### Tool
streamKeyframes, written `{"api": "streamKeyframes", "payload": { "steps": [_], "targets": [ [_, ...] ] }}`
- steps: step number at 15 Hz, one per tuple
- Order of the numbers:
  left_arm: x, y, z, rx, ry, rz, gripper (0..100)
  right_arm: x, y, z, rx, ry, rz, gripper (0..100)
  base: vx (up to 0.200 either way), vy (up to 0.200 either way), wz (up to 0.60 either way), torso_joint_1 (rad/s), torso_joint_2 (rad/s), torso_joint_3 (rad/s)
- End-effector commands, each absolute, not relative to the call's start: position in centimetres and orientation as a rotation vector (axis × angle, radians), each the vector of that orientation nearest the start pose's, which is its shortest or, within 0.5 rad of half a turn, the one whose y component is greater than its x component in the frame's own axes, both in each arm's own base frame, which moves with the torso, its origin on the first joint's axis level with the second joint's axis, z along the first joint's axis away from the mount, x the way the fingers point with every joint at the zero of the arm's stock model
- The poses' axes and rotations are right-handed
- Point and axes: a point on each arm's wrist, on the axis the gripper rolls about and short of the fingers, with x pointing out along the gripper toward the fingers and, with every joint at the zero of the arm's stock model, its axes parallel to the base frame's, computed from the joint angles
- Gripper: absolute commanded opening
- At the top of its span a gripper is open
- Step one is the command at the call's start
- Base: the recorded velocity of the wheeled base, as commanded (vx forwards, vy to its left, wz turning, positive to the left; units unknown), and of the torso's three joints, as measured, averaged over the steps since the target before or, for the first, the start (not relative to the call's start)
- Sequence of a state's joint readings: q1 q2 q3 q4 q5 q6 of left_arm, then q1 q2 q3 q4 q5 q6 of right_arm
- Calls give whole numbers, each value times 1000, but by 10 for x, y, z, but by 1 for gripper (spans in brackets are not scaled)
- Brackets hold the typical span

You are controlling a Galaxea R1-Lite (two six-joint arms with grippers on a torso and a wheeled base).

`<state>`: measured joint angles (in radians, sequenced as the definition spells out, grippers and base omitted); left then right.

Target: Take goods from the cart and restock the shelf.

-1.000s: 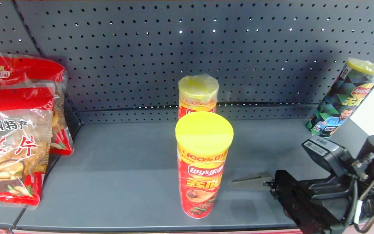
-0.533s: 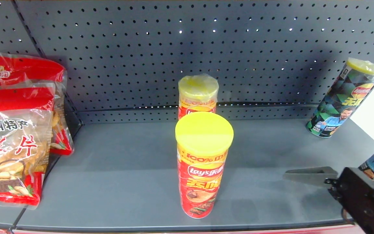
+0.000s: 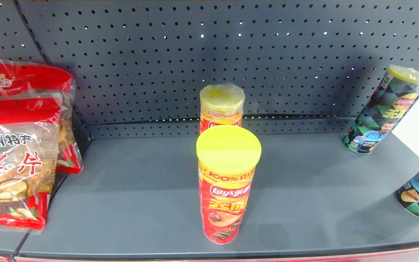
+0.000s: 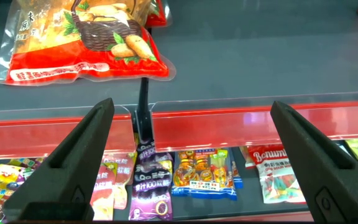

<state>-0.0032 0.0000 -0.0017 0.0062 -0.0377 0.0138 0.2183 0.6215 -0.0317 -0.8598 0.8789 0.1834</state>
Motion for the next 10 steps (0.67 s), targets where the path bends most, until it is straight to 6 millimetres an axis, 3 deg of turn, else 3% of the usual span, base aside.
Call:
{"api": "streamKeyframes", "payload": {
  "steps": [1,6,10],
  "targets": [
    [-23,-1,75,14,6,-41,100,-4,16,151,36,-292,956,100,0,0,0,0,0,0],
    [-23,-1,75,14,6,-40,100,-7,14,114,134,-52,665,100,0,0,0,0,0,0],
    [-23,-1,75,14,6,-41,100,-13,14,86,203,142,583,100,0,0,0,0,0,0]
  ]
}}
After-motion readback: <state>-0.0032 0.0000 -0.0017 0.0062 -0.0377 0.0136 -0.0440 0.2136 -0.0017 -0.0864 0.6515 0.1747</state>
